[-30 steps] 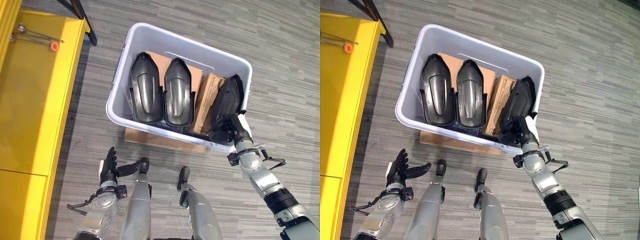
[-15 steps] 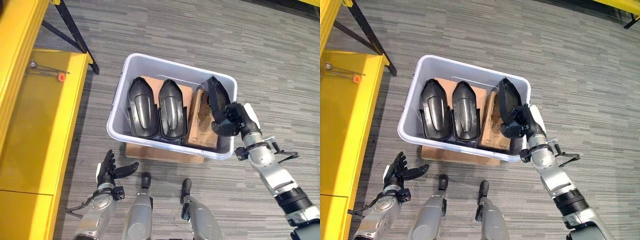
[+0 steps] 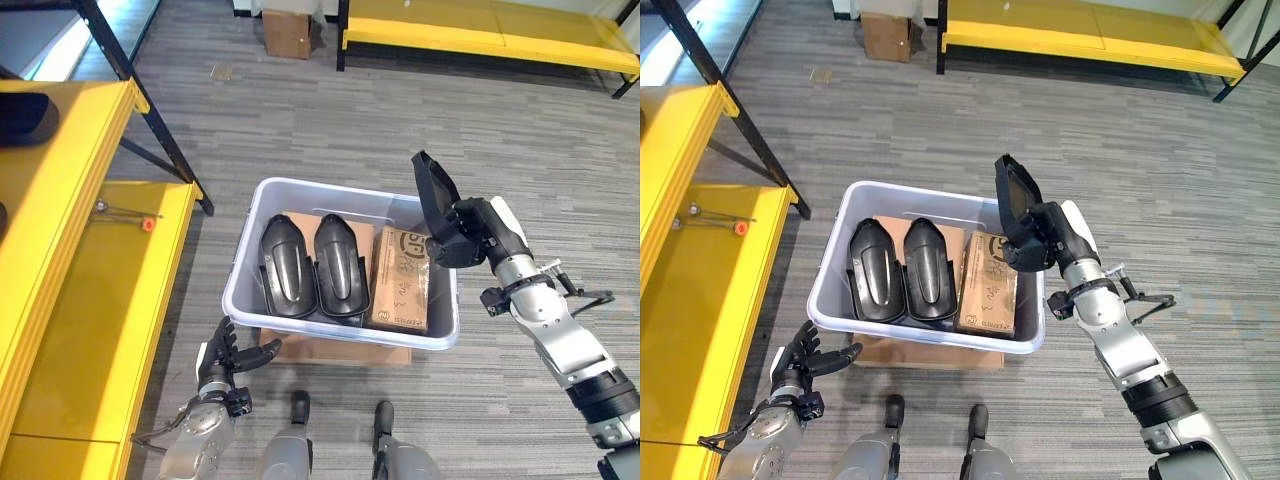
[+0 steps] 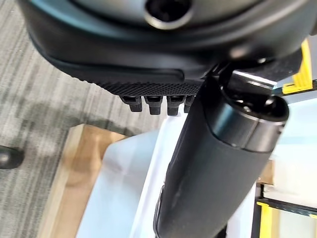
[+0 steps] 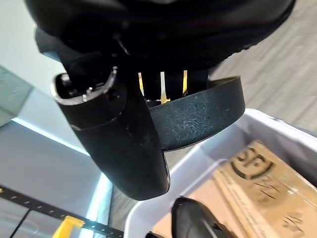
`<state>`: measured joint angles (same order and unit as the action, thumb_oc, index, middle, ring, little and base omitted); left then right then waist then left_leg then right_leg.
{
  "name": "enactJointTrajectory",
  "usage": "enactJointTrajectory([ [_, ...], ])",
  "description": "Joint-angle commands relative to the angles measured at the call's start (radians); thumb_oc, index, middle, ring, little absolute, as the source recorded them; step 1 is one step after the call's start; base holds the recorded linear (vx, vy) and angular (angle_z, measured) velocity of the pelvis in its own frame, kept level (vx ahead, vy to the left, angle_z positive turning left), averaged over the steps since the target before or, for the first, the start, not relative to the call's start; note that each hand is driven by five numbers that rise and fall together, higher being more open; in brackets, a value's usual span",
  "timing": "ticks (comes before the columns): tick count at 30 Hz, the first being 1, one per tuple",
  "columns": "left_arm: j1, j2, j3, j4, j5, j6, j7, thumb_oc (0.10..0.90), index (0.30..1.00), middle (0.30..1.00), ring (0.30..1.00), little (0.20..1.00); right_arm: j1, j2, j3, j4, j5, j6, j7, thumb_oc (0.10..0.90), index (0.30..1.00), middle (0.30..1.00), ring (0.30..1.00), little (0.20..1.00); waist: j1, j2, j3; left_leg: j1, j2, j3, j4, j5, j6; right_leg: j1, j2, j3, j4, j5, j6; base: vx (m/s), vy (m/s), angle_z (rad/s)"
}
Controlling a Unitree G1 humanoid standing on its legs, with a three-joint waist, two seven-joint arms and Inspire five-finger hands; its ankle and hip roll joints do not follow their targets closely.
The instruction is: Move parts from the plastic box to the shelf.
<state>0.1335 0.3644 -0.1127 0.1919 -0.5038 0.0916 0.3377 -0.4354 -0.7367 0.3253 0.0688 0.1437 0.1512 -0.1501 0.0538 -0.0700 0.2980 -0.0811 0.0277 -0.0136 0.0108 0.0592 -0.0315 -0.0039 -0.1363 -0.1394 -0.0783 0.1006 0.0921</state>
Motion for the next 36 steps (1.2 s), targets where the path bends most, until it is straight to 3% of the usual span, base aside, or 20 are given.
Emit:
enactJointTrajectory([
  [1,0.033,0.008,-0.004,-0.043,0.025,-0.042,-0.012,0.9,1.0,1.0,1.0,1.0,-0.162,-0.049,0.033,-0.063,0.014,-0.093,-0.026,0.4,0.3,0.3,0.3,0.3,0.007,-0.008,-0.154,0.021,0.054,-0.03,-0.028,-0.025,-0.013,-0.051,-0.053,-0.004,0.067,-0.041,0.084,0.01,-0.014,-0.14],
  [16,0.027,0.01,-0.01,-0.063,0.025,-0.043,-0.01,0.9,1.0,1.0,1.0,1.0,-0.364,-0.015,0.17,-0.03,0.018,-0.081,-0.015,0.4,0.3,0.3,0.3,0.3,0.013,0.019,-0.21,0.08,0.067,-0.041,-0.065,-0.015,-0.02,-0.007,-0.053,-0.01,0.095,-0.083,0.077,0.02,-0.01,0.0],
  [21,0.033,0.031,0.007,-0.1,0.034,-0.06,0.003,0.9,1.0,1.0,1.0,1.0,-0.499,0.042,0.243,0.032,-0.013,-0.08,-0.023,0.4,0.3,0.3,0.3,0.3,0.038,0.069,-0.198,0.075,0.094,-0.067,-0.057,0.004,-0.035,-0.018,-0.021,0.007,0.139,-0.135,0.044,-0.03,-0.14,0.09],
  [25,0.061,-0.004,0.04,-0.102,-0.009,-0.075,0.022,0.9,1.0,1.0,1.0,1.0,-0.535,0.042,0.263,0.021,-0.003,-0.091,-0.015,0.4,0.3,0.3,0.3,0.3,0.075,0.104,-0.165,0.044,0.155,-0.125,-0.052,0.072,-0.059,-0.051,0.038,-0.042,0.251,-0.229,-0.009,-0.09,-0.34,0.34],
  [27,0.078,-0.035,0.025,-0.066,-0.085,-0.09,0.021,0.9,1.0,1.0,1.0,1.0,-0.56,0.007,0.283,-0.002,0.015,-0.108,-0.018,0.4,0.3,0.3,0.3,0.3,0.11,0.135,-0.124,-0.051,0.166,-0.2,-0.098,0.223,-0.104,-0.113,0.064,-0.11,0.273,-0.25,-0.034,-0.3,-0.38,0.65],
  [28,0.071,-0.036,0.009,-0.056,-0.08,-0.092,0.007,0.9,1.0,1.0,1.0,1.0,-0.534,-0.026,0.261,-0.017,0.009,-0.117,-0.019,0.4,0.3,0.3,0.3,0.3,0.114,0.139,-0.12,-0.136,0.138,-0.17,-0.098,0.271,-0.127,-0.127,0.047,-0.161,0.249,-0.243,-0.039,-0.29,-0.308,2.07],
  [29,0.057,-0.031,-0.009,-0.042,-0.068,-0.089,-0.011,0.9,1.0,1.0,1.0,1.0,-0.482,-0.045,0.211,-0.021,-0.01,-0.127,-0.034,0.4,0.3,0.3,0.3,0.3,0.098,0.119,-0.112,-0.152,0.121,-0.058,-0.098,0.249,-0.116,-0.121,0.023,-0.202,0.205,-0.225,-0.032,-0.36,-0.413,2.2],
  [30,0.038,-0.033,-0.017,-0.069,-0.071,-0.095,-0.032,0.9,1.0,1.0,1.0,1.0,-0.381,-0.03,0.142,-0.004,-0.05,-0.127,-0.051,0.4,0.3,0.3,0.3,0.3,0.047,0.098,-0.138,-0.01,0.181,0.072,-0.049,0.147,-0.104,-0.108,-0.011,-0.303,0.165,-0.213,-0.031,-0.24,-0.319,2.5],
  [36,0.031,-0.059,-0.027,-0.111,-0.056,-0.083,-0.047,0.9,1.0,1.0,1.0,1.0,-0.312,-0.012,0.081,-0.002,-0.079,-0.117,-0.062,0.4,0.3,0.3,0.3,0.3,-0.013,0.098,-0.174,0.153,0.22,0.129,0.04,0.059,-0.118,-0.107,-0.041,-0.419,0.188,-0.195,-0.041,-0.14,-0.037,1.81],
])
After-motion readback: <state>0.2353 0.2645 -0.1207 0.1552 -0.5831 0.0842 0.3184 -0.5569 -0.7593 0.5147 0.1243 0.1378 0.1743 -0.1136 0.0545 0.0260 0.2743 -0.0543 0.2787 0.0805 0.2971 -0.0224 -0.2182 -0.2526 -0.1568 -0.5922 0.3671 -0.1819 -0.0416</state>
